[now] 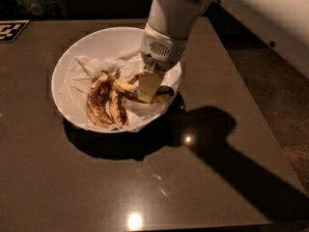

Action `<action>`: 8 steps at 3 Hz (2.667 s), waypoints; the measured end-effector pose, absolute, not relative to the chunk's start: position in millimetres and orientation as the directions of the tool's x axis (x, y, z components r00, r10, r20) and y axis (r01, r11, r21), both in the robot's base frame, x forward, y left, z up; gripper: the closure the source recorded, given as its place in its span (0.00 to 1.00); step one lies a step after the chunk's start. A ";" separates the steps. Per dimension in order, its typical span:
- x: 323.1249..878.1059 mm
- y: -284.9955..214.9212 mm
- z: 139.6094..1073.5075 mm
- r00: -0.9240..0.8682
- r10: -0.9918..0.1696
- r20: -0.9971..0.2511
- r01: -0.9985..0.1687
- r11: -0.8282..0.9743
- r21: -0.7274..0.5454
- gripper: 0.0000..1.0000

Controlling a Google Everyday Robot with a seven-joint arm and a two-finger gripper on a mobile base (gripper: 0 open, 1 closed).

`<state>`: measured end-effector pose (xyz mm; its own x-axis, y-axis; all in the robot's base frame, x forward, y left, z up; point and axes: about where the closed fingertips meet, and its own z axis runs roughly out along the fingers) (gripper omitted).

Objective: Pick banana from white bowl

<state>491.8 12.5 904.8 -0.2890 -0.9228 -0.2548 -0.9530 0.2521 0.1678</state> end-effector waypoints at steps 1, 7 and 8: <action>478.7 2.9 927.3 -0.216 -0.912 -0.349 -0.974 0.174 0.147 1.00; 394.5 -81.0 976.8 0.125 -0.747 -0.653 -0.986 -0.168 0.004 1.00; 380.9 -102.3 975.1 0.128 -0.727 -0.675 -0.988 -0.154 -0.022 1.00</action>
Offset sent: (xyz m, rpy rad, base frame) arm -0.0471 -0.0332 0.0629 0.2321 -0.0885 0.2151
